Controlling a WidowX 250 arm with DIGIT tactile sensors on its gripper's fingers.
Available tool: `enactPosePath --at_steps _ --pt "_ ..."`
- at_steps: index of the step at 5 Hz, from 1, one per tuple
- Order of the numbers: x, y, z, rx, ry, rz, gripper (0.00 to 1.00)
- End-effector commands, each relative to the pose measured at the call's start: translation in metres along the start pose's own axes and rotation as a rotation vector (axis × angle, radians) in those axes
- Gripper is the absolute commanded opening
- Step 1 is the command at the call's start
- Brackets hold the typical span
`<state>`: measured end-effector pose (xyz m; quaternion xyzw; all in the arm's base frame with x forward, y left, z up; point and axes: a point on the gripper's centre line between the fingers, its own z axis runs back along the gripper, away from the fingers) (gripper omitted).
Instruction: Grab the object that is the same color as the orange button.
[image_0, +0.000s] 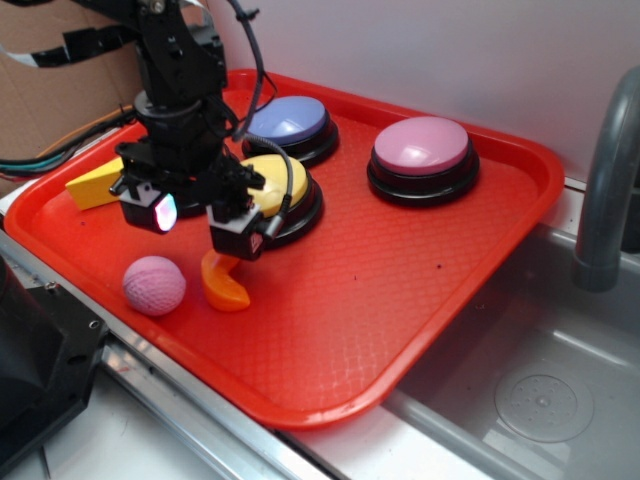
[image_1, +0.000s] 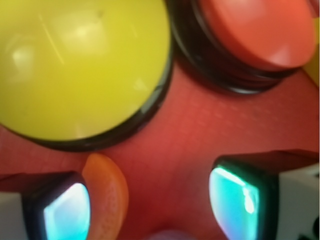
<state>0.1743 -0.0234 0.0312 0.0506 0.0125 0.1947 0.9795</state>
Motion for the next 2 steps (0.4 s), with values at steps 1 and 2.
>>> enactPosePath --at_steps 1,2 --pt "-0.003 -0.0096 -0.0178 -0.059 0.024 -0.041 1.0" --pt "-0.0048 -0.0096 -0.0199 -0.103 0.023 -0.034 1.0"
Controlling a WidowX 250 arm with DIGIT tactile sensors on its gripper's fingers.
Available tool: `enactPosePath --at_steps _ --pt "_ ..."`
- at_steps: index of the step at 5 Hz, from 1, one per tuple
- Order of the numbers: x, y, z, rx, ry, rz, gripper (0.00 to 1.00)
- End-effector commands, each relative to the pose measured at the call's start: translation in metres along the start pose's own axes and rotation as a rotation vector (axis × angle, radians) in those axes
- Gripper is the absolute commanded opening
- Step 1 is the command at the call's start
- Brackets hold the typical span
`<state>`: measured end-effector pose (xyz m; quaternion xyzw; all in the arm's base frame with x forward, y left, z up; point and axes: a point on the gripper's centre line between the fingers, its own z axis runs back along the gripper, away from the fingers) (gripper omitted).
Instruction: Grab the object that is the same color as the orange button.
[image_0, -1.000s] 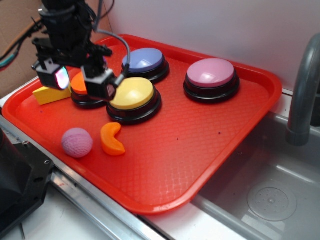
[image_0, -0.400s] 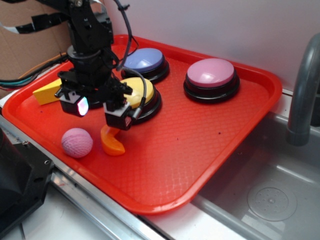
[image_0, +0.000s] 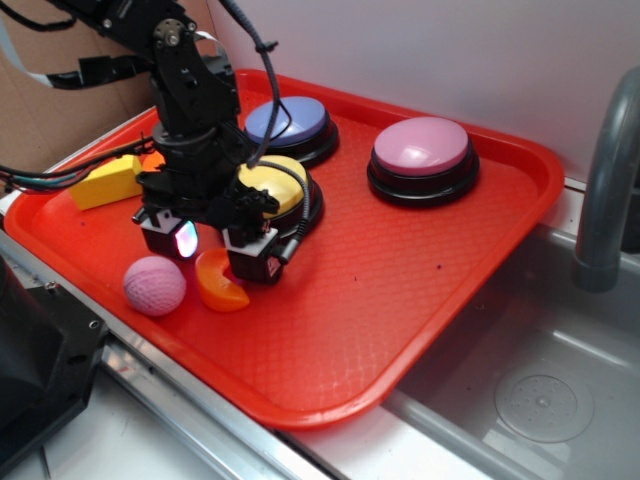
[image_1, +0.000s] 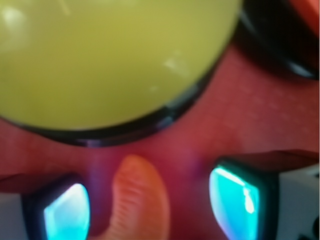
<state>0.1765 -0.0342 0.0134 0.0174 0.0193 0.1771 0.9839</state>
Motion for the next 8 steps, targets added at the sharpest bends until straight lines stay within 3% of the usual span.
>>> enactPosePath --at_steps 1,2,3,4,6,8 --pt "-0.003 0.006 -0.005 -0.086 0.005 0.031 1.0" --pt "-0.004 0.007 -0.005 -0.113 0.004 0.019 1.0" --pt "-0.004 0.007 -0.006 -0.121 0.003 0.023 0.74" --pt "-0.004 0.008 -0.005 -0.133 -0.001 0.028 0.0" --pt "-0.002 0.009 -0.004 -0.137 0.006 0.053 0.0" --pt "0.005 0.007 0.026 -0.14 -0.031 0.116 0.0"
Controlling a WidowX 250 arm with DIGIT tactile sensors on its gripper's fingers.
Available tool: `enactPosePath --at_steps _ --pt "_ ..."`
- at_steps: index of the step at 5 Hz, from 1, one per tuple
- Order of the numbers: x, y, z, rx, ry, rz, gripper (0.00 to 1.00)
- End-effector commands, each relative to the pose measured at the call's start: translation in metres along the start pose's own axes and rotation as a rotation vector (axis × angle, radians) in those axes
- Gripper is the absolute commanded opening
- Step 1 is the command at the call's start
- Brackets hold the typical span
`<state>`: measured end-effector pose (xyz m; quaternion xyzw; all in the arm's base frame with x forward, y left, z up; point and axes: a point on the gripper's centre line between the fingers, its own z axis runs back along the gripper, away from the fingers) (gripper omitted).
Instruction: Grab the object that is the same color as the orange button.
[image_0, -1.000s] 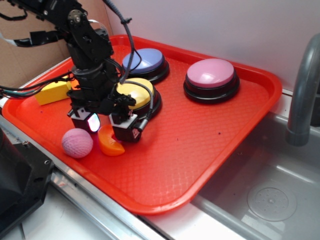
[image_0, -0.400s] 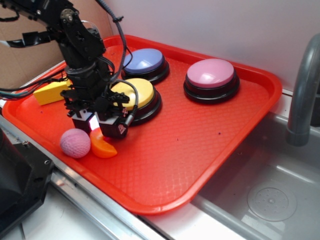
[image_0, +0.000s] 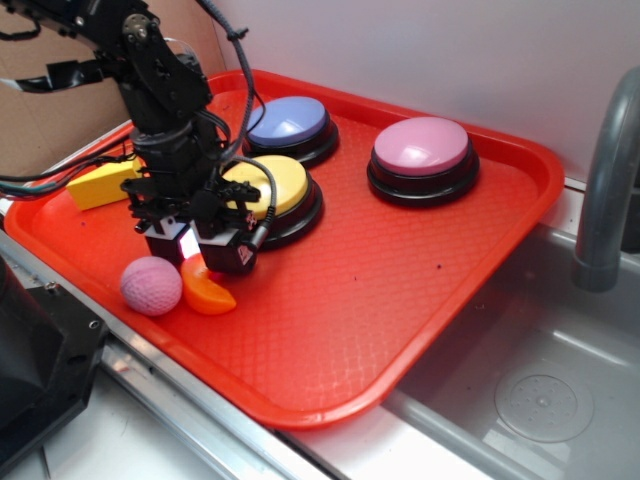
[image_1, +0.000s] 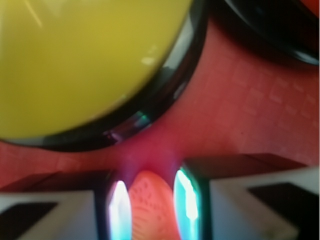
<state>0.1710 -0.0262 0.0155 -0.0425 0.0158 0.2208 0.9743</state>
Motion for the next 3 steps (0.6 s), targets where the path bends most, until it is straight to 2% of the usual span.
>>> enactPosePath --at_steps 1,2,3 --pt "0.01 -0.016 0.061 -0.043 -0.081 0.093 0.0" --pt "0.009 -0.029 0.09 -0.057 -0.106 0.134 0.0" --pt "0.009 -0.042 0.118 -0.038 -0.096 0.133 0.0"
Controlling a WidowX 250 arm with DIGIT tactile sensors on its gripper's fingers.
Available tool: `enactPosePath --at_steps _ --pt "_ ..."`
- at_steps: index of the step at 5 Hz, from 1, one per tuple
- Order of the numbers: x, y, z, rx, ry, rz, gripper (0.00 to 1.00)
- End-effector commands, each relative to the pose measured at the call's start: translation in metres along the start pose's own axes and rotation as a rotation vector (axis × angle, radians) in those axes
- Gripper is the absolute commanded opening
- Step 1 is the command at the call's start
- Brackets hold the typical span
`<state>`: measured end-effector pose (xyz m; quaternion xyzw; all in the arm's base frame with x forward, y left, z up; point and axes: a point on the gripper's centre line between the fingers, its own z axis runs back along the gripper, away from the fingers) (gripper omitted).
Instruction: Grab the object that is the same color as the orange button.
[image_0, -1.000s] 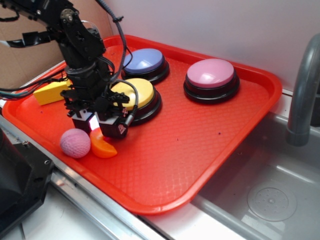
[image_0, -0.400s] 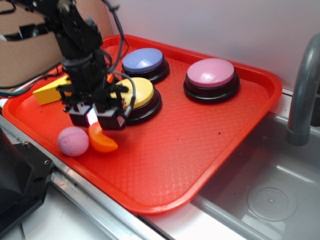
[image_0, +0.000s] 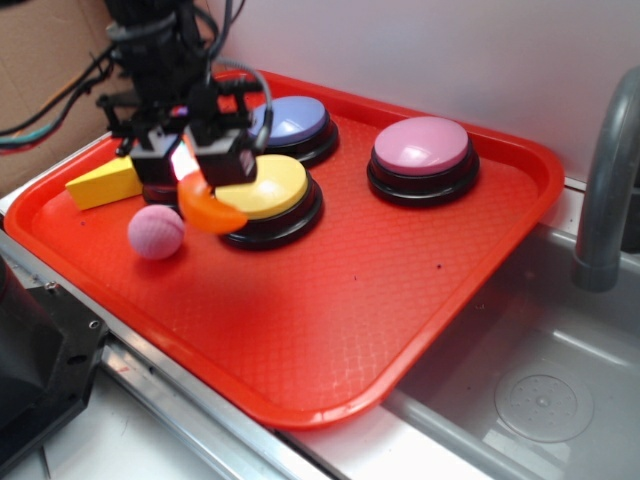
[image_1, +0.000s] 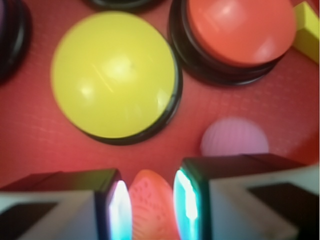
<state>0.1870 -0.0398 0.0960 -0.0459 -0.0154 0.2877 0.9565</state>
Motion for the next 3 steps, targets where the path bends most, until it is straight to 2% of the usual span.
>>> enactPosePath --at_steps 1,2,3 --pt "-0.001 -0.034 0.068 -0.041 -0.003 -0.041 0.0" --pt "-0.001 -0.034 0.08 -0.026 -0.049 -0.05 0.0" --pt "0.003 -0.03 0.077 0.011 -0.04 -0.06 0.0"
